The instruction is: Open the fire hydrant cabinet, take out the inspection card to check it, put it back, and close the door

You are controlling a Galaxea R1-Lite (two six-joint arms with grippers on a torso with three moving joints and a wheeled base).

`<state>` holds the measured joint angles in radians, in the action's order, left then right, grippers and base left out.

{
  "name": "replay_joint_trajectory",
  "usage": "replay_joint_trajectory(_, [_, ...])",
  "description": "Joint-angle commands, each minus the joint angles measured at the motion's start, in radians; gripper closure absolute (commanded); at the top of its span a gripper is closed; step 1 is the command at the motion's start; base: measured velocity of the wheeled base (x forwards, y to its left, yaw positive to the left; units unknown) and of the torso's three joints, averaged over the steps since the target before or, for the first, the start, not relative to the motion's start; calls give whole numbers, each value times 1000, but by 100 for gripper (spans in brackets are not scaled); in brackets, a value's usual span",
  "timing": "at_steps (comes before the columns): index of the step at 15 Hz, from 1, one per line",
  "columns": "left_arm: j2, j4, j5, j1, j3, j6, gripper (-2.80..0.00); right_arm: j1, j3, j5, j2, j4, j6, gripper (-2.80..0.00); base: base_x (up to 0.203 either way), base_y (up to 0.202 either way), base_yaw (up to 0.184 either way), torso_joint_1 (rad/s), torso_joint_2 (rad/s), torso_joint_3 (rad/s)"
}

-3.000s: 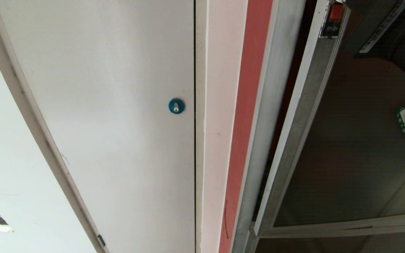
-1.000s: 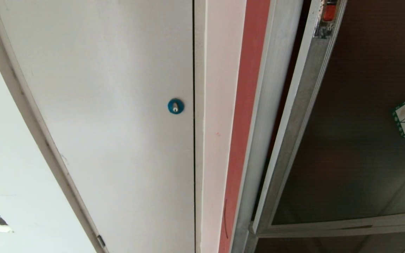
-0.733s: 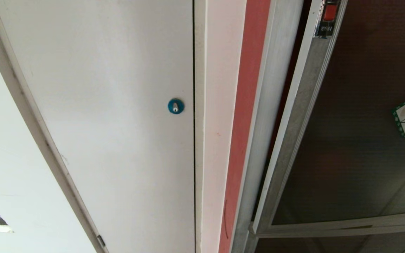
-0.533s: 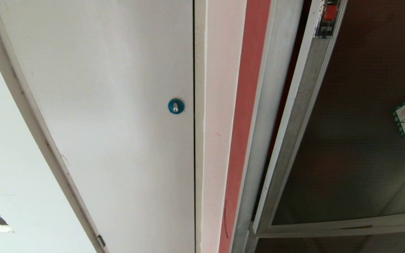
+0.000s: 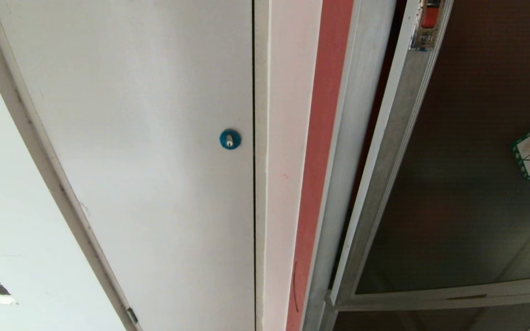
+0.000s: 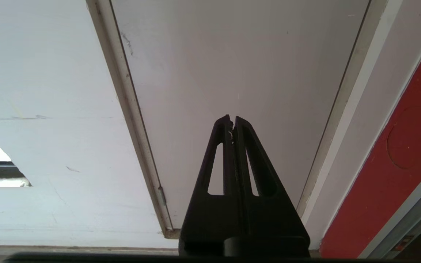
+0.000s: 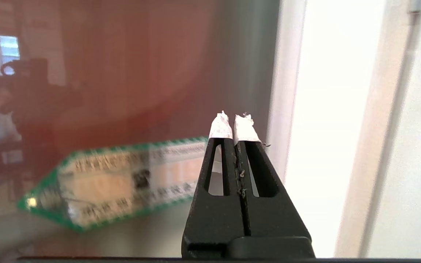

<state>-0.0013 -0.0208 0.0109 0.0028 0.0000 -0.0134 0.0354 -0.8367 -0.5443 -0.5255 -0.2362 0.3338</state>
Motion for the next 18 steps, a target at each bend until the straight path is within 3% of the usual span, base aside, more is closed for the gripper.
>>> replay_joint_trajectory(1, [0,-1,0,0,8,0,0,-26,19,16,156,84,2,0,0,0,0,0,0,0])
replay_joint_trajectory(6, [0,-1,0,0,8,0,0,-25,262,143,330,201,-64,0,0,0,0,0,0,0])
replay_joint_trajectory(10, [0,-1,0,0,8,0,0,-26,496,388,402,212,-247,0,0,0,0,0,0,0])
replay_joint_trajectory(13, [0,-1,0,0,8,0,0,-28,620,551,511,216,-269,0,0,0,0,0,0,0])
replay_joint_trajectory(18, [0,-1,0,0,8,0,0,-28,769,586,527,179,-271,0,0,0,0,0,0,0])
